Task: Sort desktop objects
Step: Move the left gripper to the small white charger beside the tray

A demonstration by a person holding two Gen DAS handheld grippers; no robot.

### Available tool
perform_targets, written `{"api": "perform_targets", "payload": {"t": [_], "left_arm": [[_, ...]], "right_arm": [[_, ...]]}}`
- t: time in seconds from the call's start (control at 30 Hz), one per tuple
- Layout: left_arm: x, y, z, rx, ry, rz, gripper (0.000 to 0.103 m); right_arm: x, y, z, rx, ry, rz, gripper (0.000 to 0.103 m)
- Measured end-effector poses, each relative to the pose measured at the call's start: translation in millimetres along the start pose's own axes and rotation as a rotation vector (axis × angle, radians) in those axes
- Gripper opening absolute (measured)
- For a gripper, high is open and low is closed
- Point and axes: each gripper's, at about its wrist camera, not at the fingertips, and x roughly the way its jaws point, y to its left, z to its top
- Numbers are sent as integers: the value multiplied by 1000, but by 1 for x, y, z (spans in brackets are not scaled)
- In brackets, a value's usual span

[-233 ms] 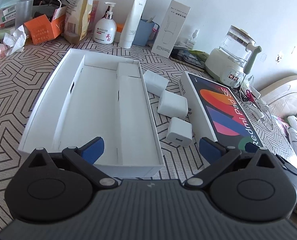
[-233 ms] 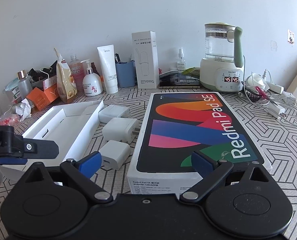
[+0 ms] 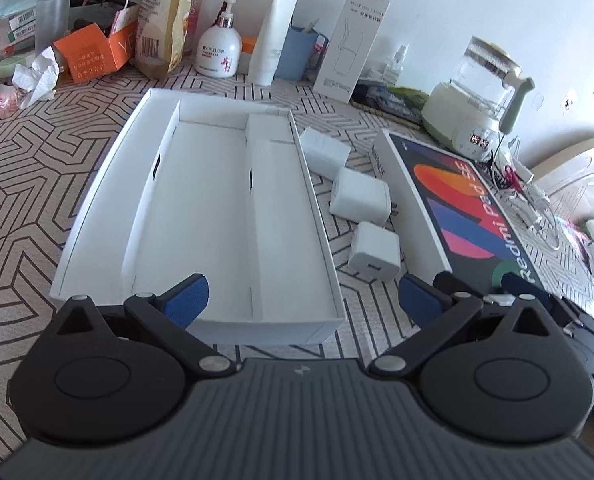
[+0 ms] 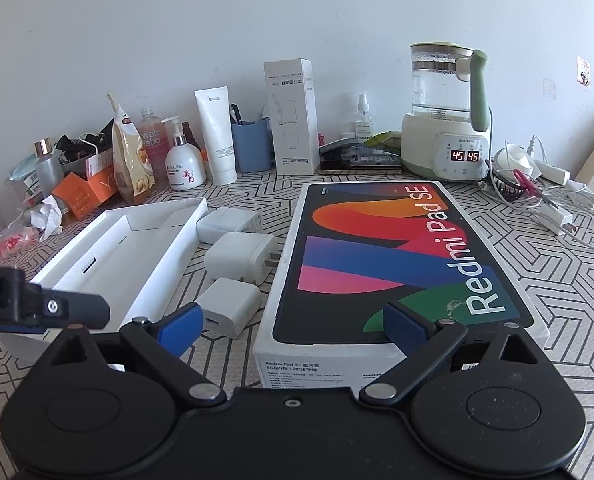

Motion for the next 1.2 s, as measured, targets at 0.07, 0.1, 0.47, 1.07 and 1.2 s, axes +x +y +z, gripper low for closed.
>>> {"api": "perform_targets", "payload": {"t": [0.07,0.1,0.47,1.07,1.2], "left_arm": [[-2,-1,0,9,2,22,103],[-3,1,1,6,10,30,103],[-7,-4,5,39,-7,40,103],[4,-19,13,155,22,65,103],[8,-22,16,137,43,34,103]], "right_arm": [[-1,0,0,2,-2,-1,99],[-1,0,0,4,-3,0,99],[-13,6,3,-38,-36,-8,99],[-16,-38,25,30,50,204,99],[-12,-31,22,-33,60,178,99]]}}
